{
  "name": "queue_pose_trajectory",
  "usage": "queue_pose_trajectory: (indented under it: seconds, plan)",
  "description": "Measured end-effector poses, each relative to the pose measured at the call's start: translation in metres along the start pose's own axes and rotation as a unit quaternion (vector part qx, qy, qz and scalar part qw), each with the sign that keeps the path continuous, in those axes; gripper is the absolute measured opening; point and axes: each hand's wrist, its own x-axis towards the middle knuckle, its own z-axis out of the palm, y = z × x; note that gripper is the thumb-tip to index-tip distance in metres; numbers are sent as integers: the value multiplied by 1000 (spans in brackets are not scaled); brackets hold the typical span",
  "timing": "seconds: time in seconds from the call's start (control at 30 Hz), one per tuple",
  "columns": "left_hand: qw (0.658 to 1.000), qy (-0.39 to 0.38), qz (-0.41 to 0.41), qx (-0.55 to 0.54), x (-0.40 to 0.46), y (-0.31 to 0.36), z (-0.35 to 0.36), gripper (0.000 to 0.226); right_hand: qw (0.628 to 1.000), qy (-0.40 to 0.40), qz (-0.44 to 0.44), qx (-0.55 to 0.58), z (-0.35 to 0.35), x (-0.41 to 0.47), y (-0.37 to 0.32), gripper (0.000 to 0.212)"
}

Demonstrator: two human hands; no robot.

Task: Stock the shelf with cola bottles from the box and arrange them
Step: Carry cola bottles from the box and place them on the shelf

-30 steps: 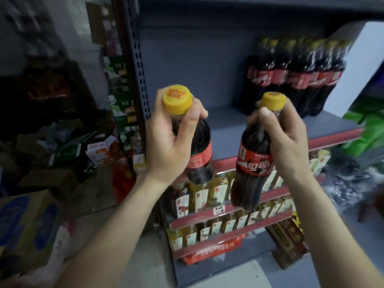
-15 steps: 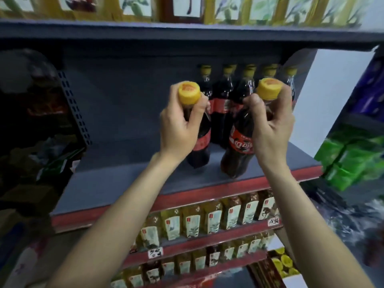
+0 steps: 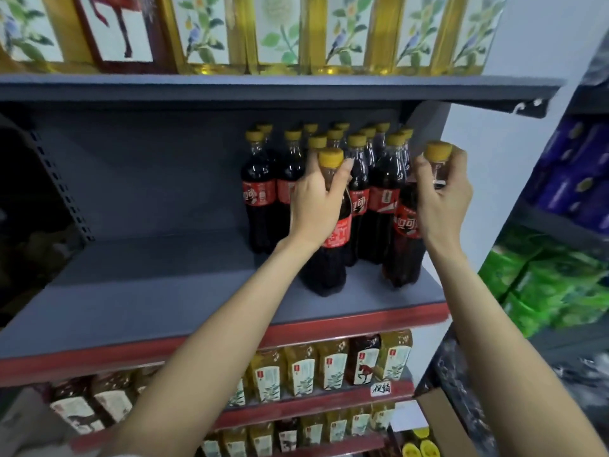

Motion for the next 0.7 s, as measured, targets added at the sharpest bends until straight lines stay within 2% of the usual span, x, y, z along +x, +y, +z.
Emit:
queue_pose_trajectory:
  seconds: [0.07,0.13,0.23,0.37,0.47,0.6,0.7]
  plan:
    - [1000,1,-7,10,4,0,15,72,1000,1,3,-10,-1,13,14,17]
    - [999,3,-32,16,7,1,28,64,1000,2,11,-8,0,23,27,14]
    - [998,14,-68,10,9,3,43,52,1000,-3,12,-7,5,34,47,25]
    - [999,31,-34,-16,7,0,51,44,997,-50,63,5,7,41,67,39]
    - [1000,-6,-3,13,-3,-11,53,66,988,-111,96,47,-3,28,82,52]
    - [994,-5,26,104,-25,-27,51,95,970,-207,104,80,-21,-15,110,92]
    - [988,-11,17,155,-41,-32,49,104,966,-234,87,67,-24,-29,121,97]
